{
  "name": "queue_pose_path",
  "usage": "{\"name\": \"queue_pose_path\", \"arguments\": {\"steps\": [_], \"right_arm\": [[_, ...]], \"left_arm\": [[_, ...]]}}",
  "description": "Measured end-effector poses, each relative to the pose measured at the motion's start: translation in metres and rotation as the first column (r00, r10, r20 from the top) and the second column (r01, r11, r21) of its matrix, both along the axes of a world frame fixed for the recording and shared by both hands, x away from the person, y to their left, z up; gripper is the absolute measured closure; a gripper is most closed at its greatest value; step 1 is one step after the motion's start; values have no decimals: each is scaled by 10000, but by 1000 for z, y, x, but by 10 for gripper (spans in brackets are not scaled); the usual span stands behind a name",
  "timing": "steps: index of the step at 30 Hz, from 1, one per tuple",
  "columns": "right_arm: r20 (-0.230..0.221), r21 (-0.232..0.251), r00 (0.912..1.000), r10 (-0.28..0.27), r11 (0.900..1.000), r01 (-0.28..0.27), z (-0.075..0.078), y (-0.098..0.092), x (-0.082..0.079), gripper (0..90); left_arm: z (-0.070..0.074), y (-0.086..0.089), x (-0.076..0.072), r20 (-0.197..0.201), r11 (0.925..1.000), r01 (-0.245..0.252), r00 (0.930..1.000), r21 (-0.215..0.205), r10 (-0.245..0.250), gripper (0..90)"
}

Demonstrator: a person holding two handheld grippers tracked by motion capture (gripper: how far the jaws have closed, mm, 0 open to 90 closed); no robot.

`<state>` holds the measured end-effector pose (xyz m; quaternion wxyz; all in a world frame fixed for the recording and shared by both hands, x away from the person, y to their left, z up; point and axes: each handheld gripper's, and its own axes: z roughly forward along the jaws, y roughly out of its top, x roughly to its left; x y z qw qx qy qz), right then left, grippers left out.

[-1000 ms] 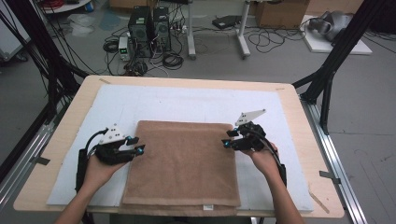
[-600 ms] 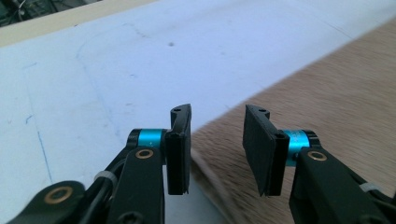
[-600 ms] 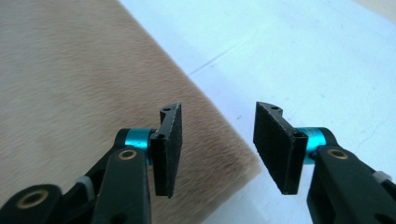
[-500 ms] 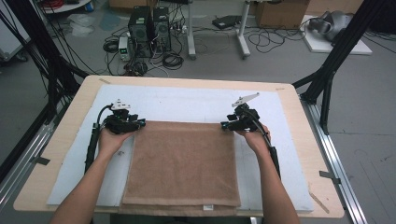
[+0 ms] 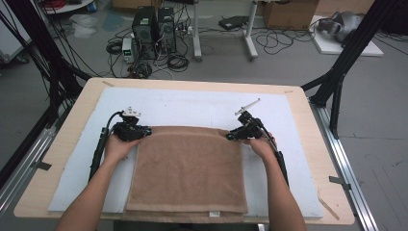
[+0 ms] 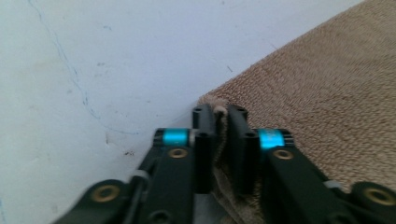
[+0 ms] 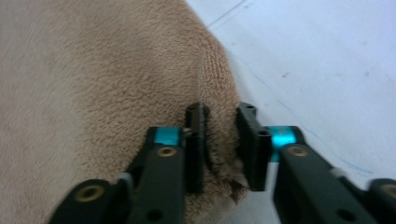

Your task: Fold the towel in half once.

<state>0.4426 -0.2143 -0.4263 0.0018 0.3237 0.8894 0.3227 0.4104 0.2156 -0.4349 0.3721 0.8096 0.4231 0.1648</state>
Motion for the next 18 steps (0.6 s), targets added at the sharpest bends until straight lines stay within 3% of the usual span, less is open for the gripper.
{"name": "queue_pose_path", "arguments": {"steps": [2,4,6,7,9,10,11,12,14,16,17,18], "right_arm": [[353,-184,9992,171,9997,-165,7,2,-3,794],[1031,21,9946,-130,9999,129,20,-2,-6,801],[1834,338,9810,-627,9978,574,39,-7,-6,804],[2276,420,9708,-757,9968,679,51,-7,-5,804],[3379,494,9329,-1245,9922,1145,75,-5,-5,792],[3753,630,9139,-1548,9879,1415,83,-5,-4,758],[4043,772,8945,-1911,9816,1748,88,-4,-1,669],[4072,819,8849,-2260,9740,2110,90,-4,2,578],[3343,1035,9128,-2347,9718,2120,86,-7,9,548],[2953,583,9325,-2080,9781,1997,79,-5,9,520],[2904,452,9382,-1885,9820,1833,75,-5,7,519],[2940,359,9385,-1809,9833,1783,72,-6,4,514]], "left_arm": [[6,0,-2,425,9998,-172,9989,-42,173,854],[17,3,-4,1209,9956,-583,9904,-739,670,860],[34,4,-1,1679,9897,-782,9809,-1202,980,861],[45,3,0,2188,9884,-872,9692,-1242,1130,860],[65,0,5,2928,9837,-1107,9446,-1415,1484,858],[71,-1,9,2983,9828,-1256,9408,-1352,1612,850],[73,-1,14,2827,9828,-1385,9444,-1220,1682,813],[73,-1,16,2643,9824,-1495,9486,-1116,1744,723],[69,2,16,2362,9847,-1425,9580,-1007,1628,686],[62,5,13,2162,9884,-1225,9663,-899,1394,661],[59,7,11,2040,9895,-1211,9696,-789,1349,644],[55,8,9,1856,9899,-1147,9742,-834,1285,619]]}}
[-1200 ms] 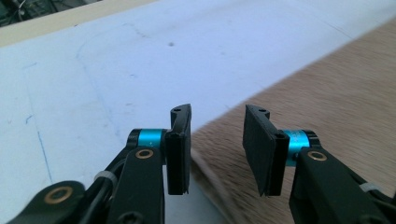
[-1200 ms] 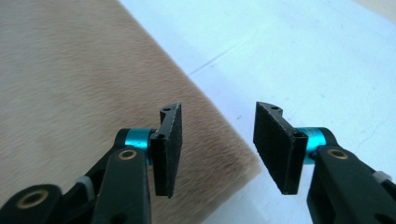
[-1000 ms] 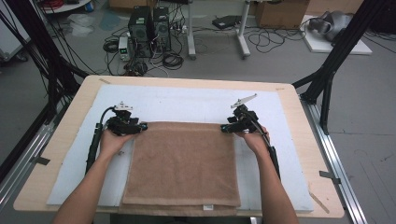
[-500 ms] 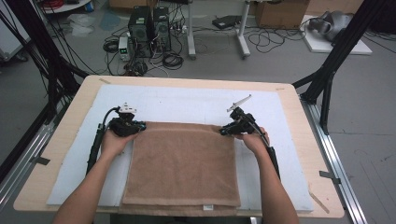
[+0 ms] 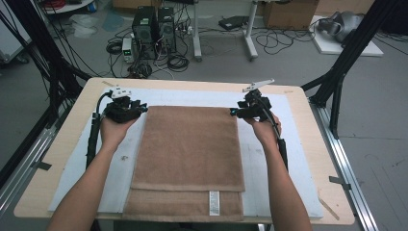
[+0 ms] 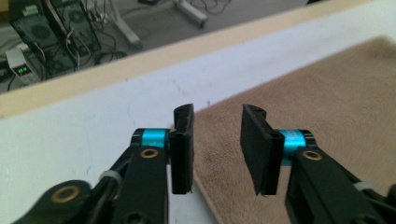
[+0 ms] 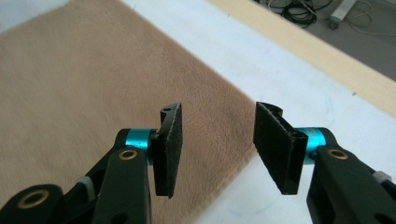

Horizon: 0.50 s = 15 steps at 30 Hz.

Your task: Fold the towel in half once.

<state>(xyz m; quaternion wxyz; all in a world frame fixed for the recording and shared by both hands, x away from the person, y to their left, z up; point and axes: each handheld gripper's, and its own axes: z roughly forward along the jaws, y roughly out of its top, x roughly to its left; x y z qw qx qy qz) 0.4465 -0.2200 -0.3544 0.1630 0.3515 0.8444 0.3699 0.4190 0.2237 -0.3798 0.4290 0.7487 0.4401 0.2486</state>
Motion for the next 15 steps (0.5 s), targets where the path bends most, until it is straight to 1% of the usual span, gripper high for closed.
{"name": "queue_pose_path", "arguments": {"steps": [1,2,3,4,5,6,7,8,9,10,11,13,15], "right_arm": [[-113,42,9999,40,10000,-40,-4,-2,-2,501],[-614,33,9981,114,9999,-112,-6,-2,-4,475],[-890,-22,9958,194,9998,-196,-8,-3,-5,468],[-811,-55,9962,320,9995,-326,-10,-3,-10,474],[-545,-110,9975,444,9989,-451,-10,-3,-17,481],[-462,-71,9972,586,9982,-590,-11,-3,-23,480],[-546,55,9961,692,9976,-690,-12,-3,-28,470],[-553,30,9952,809,9967,-809,-13,-2,-33,466],[-495,13,9942,950,9955,-951,-14,-2,-38,466],[-431,15,9935,1056,9944,-1057,-15,-2,-44,462],[-462,51,9928,1103,9939,-1101,-15,-2,-49,458],[-382,240,9912,1269,9917,-1261,-17,-2,-60,456],[-309,201,9886,1477,9889,-1471,-20,-3,-70,456]], "left_arm": [[-3,1,-3,-91,9999,110,9999,-32,-110,605],[-6,1,-6,-230,9996,247,9994,137,-244,605],[-9,1,-10,-226,9990,386,9990,245,-380,602],[-11,1,-14,-199,9983,527,9984,239,-522,598],[-13,1,-18,-199,9981,595,9981,185,-591,598],[-16,2,-22,-252,9975,673,9974,210,-668,597],[-18,2,-25,-314,9970,754,9967,170,-748,591],[-19,2,-29,-331,9962,848,9959,199,-841,582],[-20,3,-33,-365,9944,983,9946,383,-969,578],[-21,3,-38,-353,9937,1059,9939,365,-1046,572],[-22,3,-42,-347,9926,1165,9927,351,-1153,564],[-23,3,-52,-328,9897,1372,9902,398,-1360,543],[-23,2,-61,-377,9854,1611,9865,543,-1592,523]]}}
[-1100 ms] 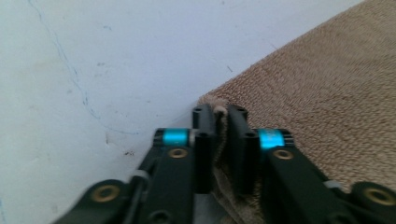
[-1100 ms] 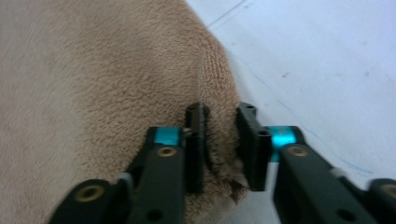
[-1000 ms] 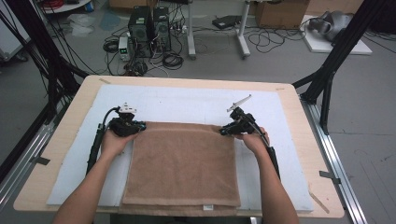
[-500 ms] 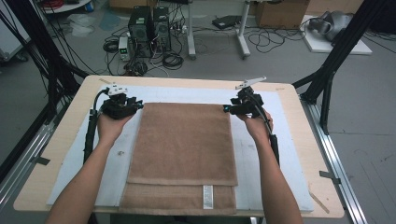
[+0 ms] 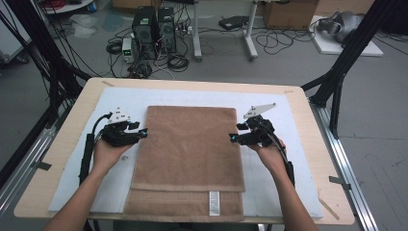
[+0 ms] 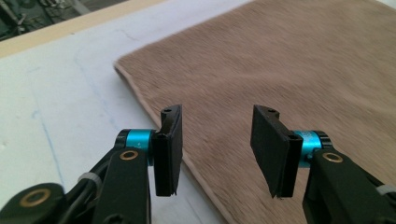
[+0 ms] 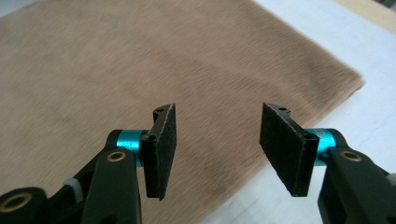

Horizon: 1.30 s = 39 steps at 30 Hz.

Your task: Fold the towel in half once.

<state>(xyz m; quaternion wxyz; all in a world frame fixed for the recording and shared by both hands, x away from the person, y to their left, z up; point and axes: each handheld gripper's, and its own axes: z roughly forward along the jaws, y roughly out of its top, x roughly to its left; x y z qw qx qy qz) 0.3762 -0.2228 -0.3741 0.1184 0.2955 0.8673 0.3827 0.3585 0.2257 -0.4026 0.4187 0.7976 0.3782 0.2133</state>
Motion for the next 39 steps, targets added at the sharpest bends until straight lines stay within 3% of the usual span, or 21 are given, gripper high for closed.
{"name": "queue_pose_path", "arguments": {"steps": [2,4,11,13,16,24,31,34,36,39], "right_arm": [[-11,83,9999,113,9999,-113,-3,-1,-10,456],[-3,116,9996,282,9995,-282,-7,-1,-21,459],[-76,27,9967,813,9967,-813,-20,1,-48,474],[-68,-66,9954,951,9954,-952,-23,3,-55,483],[-193,-181,9931,1157,9931,-1161,-30,6,-61,499],[-652,-320,9928,1001,9942,-1023,-55,8,-59,524],[-481,-135,9964,692,9975,-699,-55,10,-52,501],[-584,-271,9958,709,9970,-726,-57,14,-47,514],[-745,-533,9942,778,9952,-818,-60,19,-47,559],[-627,-624,9937,934,9933,-973,-60,21,-48,670]], "left_arm": [[-1,0,-10,69,9998,70,10000,-208,-69,508],[-3,0,-21,59,9993,364,9993,43,-364,490],[-15,-2,-54,71,9956,931,9956,76,-932,451],[-18,-2,-61,71,9943,1035,9946,270,-1037,441],[-23,-1,-68,21,9936,1107,9938,206,-1108,442],[-33,-1,-65,-209,9957,882,9959,269,-876,458],[-38,-8,-58,-418,9941,1036,9939,307,-1022,478],[-41,-12,-57,-570,9902,1279,9906,566,-1247,523],[-42,-13,-58,-566,9874,1470,9880,586,-1437,597],[-42,-15,-57,-609,9860,1527,9870,664,-1487,700]]}}
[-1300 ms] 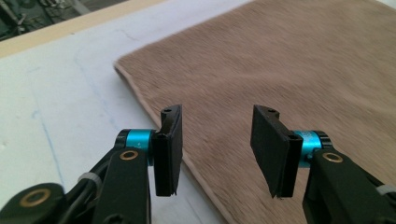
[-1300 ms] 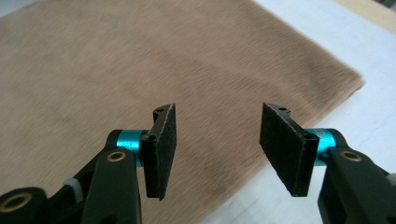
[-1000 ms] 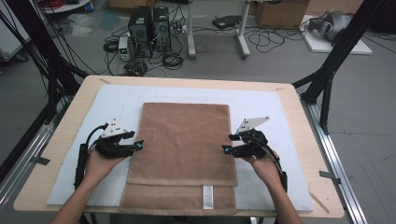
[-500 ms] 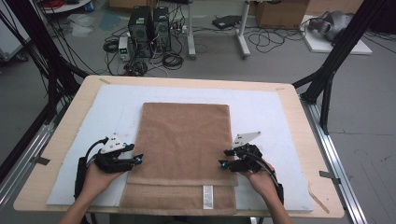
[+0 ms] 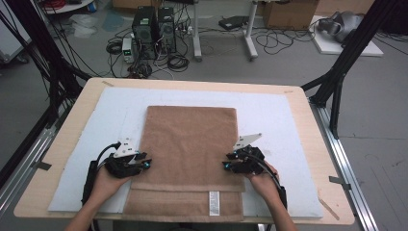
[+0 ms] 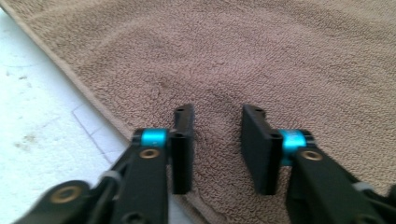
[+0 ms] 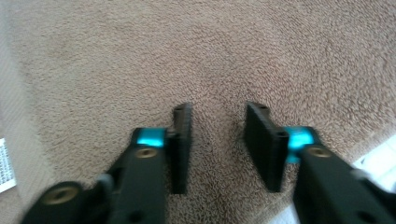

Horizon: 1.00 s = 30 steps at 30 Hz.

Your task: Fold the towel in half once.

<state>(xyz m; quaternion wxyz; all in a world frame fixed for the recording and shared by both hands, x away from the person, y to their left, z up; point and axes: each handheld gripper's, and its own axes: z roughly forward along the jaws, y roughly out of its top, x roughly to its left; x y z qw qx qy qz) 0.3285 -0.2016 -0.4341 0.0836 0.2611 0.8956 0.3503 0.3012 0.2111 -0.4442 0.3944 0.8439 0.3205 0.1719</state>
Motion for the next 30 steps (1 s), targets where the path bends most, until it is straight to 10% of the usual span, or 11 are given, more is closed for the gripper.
{"name": "queue_pose_path", "arguments": {"steps": [15,30], "right_arm": [[-74,266,9998,207,9994,-205,6,-3,-1,841],[842,1034,9860,1437,9829,-1521,78,-10,-53,833]], "left_arm": [[9,1,-7,198,9997,-184,9996,-166,187,862],[84,22,-70,1120,9959,640,9921,-636,-566,864]]}}
